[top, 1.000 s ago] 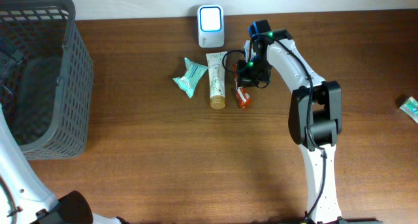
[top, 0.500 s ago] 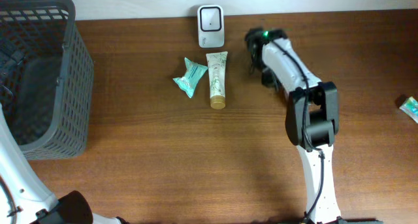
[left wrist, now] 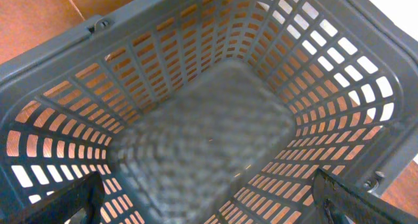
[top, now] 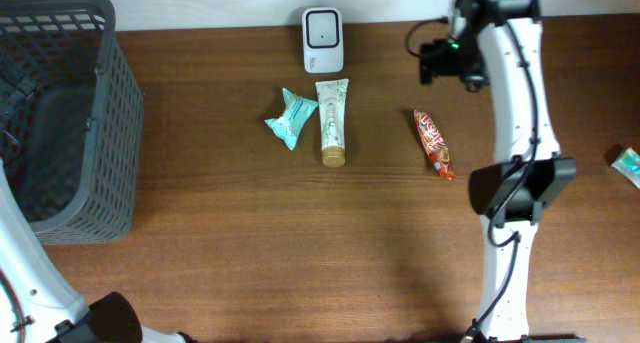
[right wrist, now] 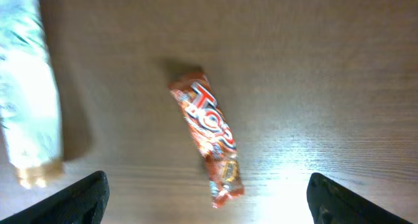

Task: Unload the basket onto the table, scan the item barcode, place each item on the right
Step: 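Hold the snack bar under the white scanner with the right gripper, then carry the snack bar right and drop it beside the tissue pack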

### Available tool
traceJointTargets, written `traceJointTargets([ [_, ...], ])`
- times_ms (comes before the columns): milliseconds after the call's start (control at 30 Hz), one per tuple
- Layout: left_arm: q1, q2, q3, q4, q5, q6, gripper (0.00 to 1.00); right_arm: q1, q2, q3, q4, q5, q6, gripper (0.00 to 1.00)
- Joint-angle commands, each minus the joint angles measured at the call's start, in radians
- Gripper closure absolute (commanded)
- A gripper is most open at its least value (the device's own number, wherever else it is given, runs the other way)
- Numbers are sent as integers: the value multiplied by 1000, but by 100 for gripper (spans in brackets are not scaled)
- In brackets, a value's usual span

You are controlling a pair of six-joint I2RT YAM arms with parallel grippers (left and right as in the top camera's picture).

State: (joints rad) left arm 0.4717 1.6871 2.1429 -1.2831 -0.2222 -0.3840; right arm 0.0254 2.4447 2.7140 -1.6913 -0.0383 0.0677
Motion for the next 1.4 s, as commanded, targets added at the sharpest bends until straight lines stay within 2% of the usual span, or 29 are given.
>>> traceJointTargets([
  [0, 5, -1, 3, 2, -10, 16, 1, -77, 8, -148, -8, -146, -179, 5],
  [33, 5, -1, 3, 2, -11, 15, 1, -105, 8, -264, -6, -225, -283, 5],
  [67, 5, -1, 3, 2, -11, 15, 1, -113, 8, -339, 8, -248, -327, 7],
  [167, 5, -1, 3, 2, -10, 16, 1, -116, 8, -537, 155, -246, -330, 10],
  [267, 5, -1, 3, 2, -11, 16, 1, -114, 8, -659, 266, -247, -329, 22],
  [333, 5, -1, 3, 2, -10, 16, 1, -105, 10, -703, 313, -278, -329, 46],
  [433, 5, -1, 3, 2, -10, 16, 1, -78, 10, -705, 336, -340, -319, 70],
  [467, 5, -1, 3, 2, -10, 16, 1, -62, 10, -705, 347, -352, -317, 85],
  [500, 5, -1, 3, 2, -10, 16, 1, -47, 10, -705, 360, -350, -294, 96],
  [600, 5, -1, 3, 2, -10, 16, 1, 11, 9, -637, 372, -351, -202, 96],
  [733, 5, -1, 3, 2, -10, 16, 1, 74, 9, -340, 410, -351, -40, 96],
  [800, 5, -1, 3, 2, -10, 16, 1, 100, 9, -220, 530, -351, 88, 96],
  [900, 5, -1, 3, 2, -10, 16, 1, 154, 16, -201, 834, -334, 257, 96],
  [933, 5, -1, 3, 2, -10, 16, 1, 188, 27, -206, 924, -278, 275, 96],
  [1000, 5, -1, 3, 2, -10, 16, 1, 249, 49, -206, 1001, -120, 274, 96],
  [1100, 5, -1, 3, 2, -10, 16, 1, 327, 81, -208, 1030, 147, 274, 96],
  [1267, 5, -1, 3, 2, -10, 15, 1, 360, 119, -209, 1037, 182, 274, 96],
  [1367, 5, -1, 3, 2, -10, 16, 1, 306, 68, -208, 984, 241, 275, 96],
])
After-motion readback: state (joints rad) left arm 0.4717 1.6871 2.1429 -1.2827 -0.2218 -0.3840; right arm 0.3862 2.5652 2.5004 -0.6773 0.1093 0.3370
